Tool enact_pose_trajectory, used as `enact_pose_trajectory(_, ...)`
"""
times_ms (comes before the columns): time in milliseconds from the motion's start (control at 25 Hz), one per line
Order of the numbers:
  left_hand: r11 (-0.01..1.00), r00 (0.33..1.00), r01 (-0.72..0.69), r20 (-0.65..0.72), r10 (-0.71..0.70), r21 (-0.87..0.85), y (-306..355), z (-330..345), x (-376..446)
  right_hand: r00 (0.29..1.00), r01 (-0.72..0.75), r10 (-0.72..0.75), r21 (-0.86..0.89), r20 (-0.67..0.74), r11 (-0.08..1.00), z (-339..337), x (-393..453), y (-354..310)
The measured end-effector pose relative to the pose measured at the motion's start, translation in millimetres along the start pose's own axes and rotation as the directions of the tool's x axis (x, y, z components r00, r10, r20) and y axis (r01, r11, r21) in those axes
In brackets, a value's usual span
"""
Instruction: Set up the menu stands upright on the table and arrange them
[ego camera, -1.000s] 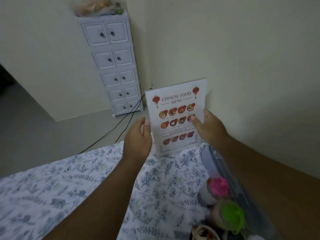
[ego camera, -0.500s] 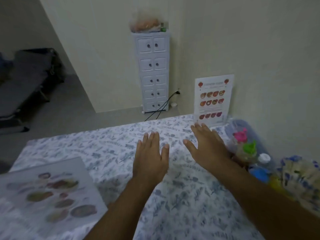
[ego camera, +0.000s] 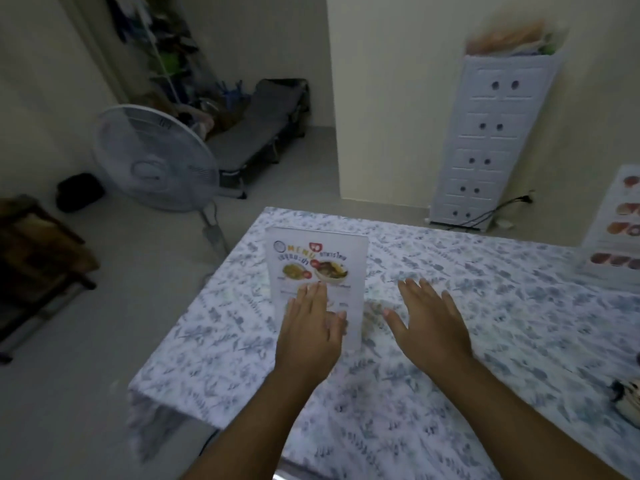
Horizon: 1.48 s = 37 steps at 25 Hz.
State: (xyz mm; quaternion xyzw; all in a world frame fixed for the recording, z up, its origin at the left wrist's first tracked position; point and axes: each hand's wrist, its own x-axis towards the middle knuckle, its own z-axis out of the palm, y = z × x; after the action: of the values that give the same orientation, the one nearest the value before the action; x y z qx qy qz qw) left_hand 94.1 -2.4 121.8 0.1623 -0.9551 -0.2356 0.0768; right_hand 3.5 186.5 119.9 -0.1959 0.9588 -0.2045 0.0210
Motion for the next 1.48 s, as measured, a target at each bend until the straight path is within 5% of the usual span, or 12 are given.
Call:
enact_pose_trajectory(320,0.911,0.940,0.302,-0.072,-0.333,-0.281,-90,-34,68,0.989,-0.119,0.083,0.317,0.124,0.941,46,47,-26)
enact_pose_trajectory(440,0.900,0.957,0.288,0.057,-0.285,-0.326,-128,-31,117,0.993,-0.105,0.116,0.438,0.001,0.893,67,75,-39)
enact_pose_trajectory(760,0.728,0.974,0.182,0.020,-0.225,-0.661,-236,-60,318,0.969,-0.081,0.198,0.570,-0.148,0.818,108,268,-124)
enact_pose_trajectory(1040,0.765,0.982,0.159,0.018,-0.189,-0.624,-277,-61,460,0.960,-0.098,0.228,0.569,-0.163,0.816,136,399,-155)
enact_pose_trajectory(1320,0.812,0.978,0.100,-0.095,-0.187,-0.575,-277,-42,473,0.945,-0.105,0.258,0.563,-0.200,0.820,156,412,-148)
enact_pose_trajectory(1480,0.851,0.978,0.149,-0.052,-0.202,-0.503,-259,-59,455,0.975,-0.131,0.204,0.509,-0.089,0.851,128,403,-150)
